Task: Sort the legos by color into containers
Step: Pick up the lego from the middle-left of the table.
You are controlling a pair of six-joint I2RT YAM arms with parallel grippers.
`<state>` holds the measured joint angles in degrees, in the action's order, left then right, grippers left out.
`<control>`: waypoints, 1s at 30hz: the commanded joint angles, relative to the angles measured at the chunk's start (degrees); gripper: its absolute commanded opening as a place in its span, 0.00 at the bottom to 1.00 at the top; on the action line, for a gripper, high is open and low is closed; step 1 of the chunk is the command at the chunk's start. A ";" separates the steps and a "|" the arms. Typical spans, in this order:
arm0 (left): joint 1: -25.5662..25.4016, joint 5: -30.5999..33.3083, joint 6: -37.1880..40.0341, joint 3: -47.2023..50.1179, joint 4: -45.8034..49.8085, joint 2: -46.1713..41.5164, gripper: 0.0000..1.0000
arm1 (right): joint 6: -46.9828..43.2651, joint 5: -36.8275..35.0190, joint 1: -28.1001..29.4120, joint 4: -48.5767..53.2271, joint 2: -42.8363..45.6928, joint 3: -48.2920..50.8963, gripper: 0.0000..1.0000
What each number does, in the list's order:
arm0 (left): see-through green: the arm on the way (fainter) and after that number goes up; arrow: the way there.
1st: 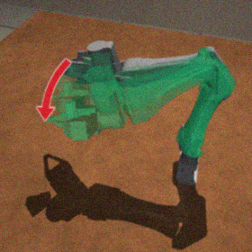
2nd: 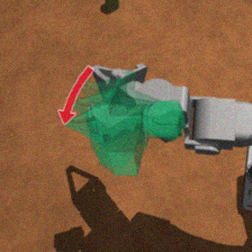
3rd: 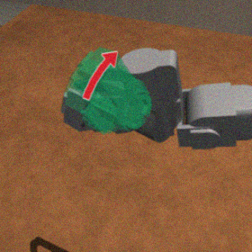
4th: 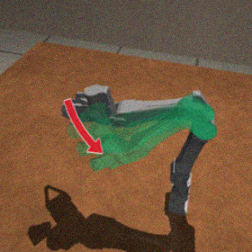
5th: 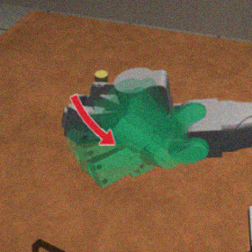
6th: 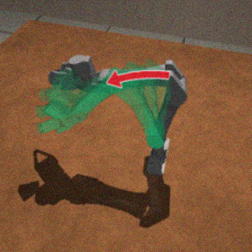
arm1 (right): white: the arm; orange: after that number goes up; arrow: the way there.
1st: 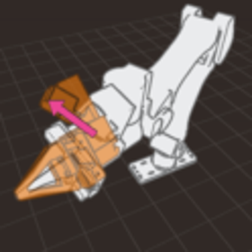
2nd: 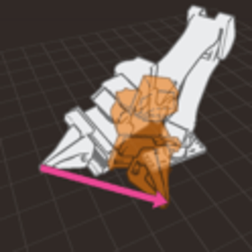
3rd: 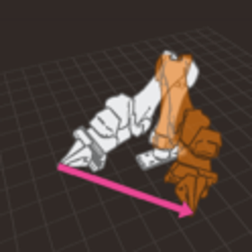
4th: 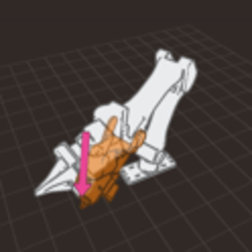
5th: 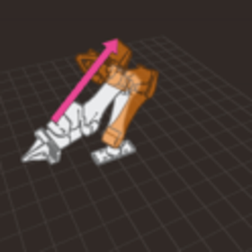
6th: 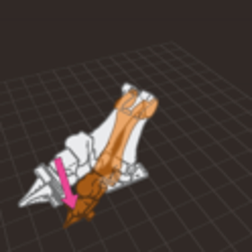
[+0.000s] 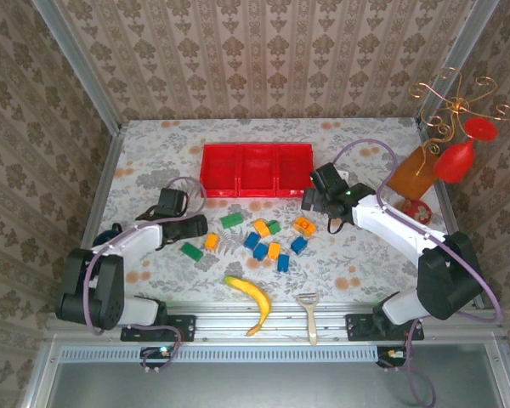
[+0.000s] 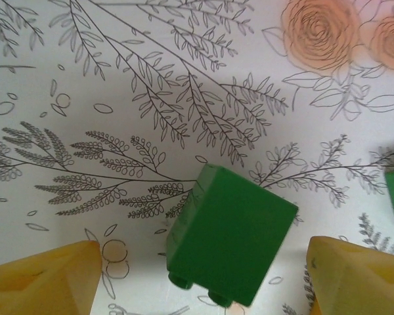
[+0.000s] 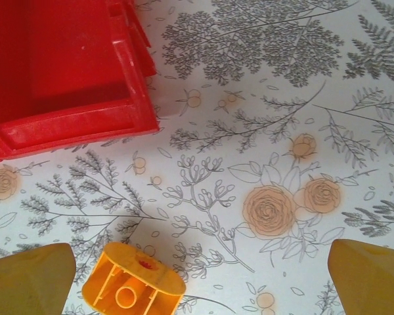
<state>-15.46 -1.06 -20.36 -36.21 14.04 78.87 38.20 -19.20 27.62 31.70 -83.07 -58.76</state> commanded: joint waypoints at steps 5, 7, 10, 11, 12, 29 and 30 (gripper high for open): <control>-0.53 0.08 0.63 -3.12 -1.00 4.49 0.81 | 3.70 -5.10 0.33 1.72 1.94 0.93 1.00; -0.53 0.46 0.62 -3.42 -0.99 5.30 0.80 | 3.97 -5.16 0.33 1.35 2.00 0.86 1.00; -0.53 2.35 0.54 -3.69 -0.53 5.76 0.79 | 4.16 -5.18 0.33 0.99 1.69 0.51 1.00; -0.53 3.16 0.50 -3.69 -0.27 5.72 0.78 | 4.17 -5.09 0.33 0.86 1.60 0.49 1.00; -0.45 4.16 0.43 -3.61 -0.08 5.61 0.77 | 4.23 -4.99 0.38 0.64 1.52 0.38 1.00; 1.84 4.68 -1.41 -1.54 -2.25 4.27 0.54 | 4.28 -4.70 1.37 -0.27 -0.20 -0.52 1.00; 1.84 4.43 -1.47 -1.54 -2.52 4.56 0.53 | 4.34 -4.69 1.39 -0.33 -0.38 -0.63 1.00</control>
<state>-14.11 4.23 -20.99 -38.30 12.75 83.64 40.99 -22.15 28.45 31.92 -82.63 -58.74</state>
